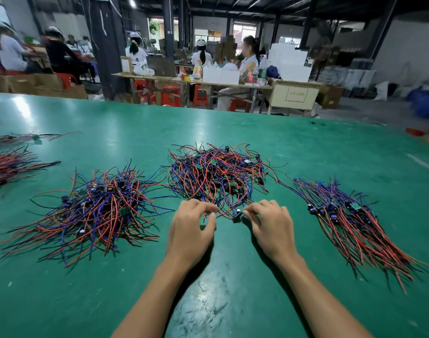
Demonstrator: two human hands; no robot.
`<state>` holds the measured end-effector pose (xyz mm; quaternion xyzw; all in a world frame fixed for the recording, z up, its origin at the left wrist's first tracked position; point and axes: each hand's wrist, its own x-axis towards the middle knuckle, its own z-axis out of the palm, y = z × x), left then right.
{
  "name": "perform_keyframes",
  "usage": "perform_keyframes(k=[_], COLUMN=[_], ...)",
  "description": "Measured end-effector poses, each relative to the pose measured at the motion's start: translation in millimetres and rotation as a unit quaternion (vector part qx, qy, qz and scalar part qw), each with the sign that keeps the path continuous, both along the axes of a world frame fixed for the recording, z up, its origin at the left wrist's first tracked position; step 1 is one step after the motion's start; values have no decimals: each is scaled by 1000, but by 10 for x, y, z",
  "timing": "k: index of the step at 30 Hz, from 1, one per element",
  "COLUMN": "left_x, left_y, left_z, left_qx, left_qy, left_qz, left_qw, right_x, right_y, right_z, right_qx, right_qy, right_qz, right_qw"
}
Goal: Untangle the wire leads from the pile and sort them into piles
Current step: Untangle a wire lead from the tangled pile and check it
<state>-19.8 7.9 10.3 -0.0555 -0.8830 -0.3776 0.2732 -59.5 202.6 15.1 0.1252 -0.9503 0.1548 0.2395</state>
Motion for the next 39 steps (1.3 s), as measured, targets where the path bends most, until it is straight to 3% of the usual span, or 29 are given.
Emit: perform_keyframes(k=[3,5,12,15,19,23,26,28,30,33,36,39], left_x=[15,31,78,80,96,115,113,87,53,46,104,113], left_y=[40,90,125,123,134,123,132,140,140,152,184,244], left_z=[21,30,96,110,132,149,128,113,100,66,77,122], left_qx=[-104,-124,-45,-68,-108,-164,-174,-169,-172,-154,18,239], left_qy=[29,43,130,180,248,295,301,294,280,212,51,-90], left_qz=[-29,-57,-42,-36,-31,-23,-34,-33,-33,-63,-120,-185], left_qw=[994,990,990,981,962,941,937,940,944,963,991,949], right_x=[46,99,166,213,235,228,216,203,199,211,238,263], right_y=[45,50,-43,-18,-7,-43,-25,2,15,26,25,8], right_z=[-20,-23,23,34,98,181,241,271,272,234,232,228], right_qx=[-66,-74,-146,-179,-252,-373,-465,-504,-517,-435,-385,-365], right_qy=[140,177,187,142,11,-139,-168,-162,-143,-95,-87,-101], right_qz=[75,122,111,124,157,205,252,265,245,186,206,245], right_qw=[985,974,965,966,955,894,832,806,808,876,895,892])
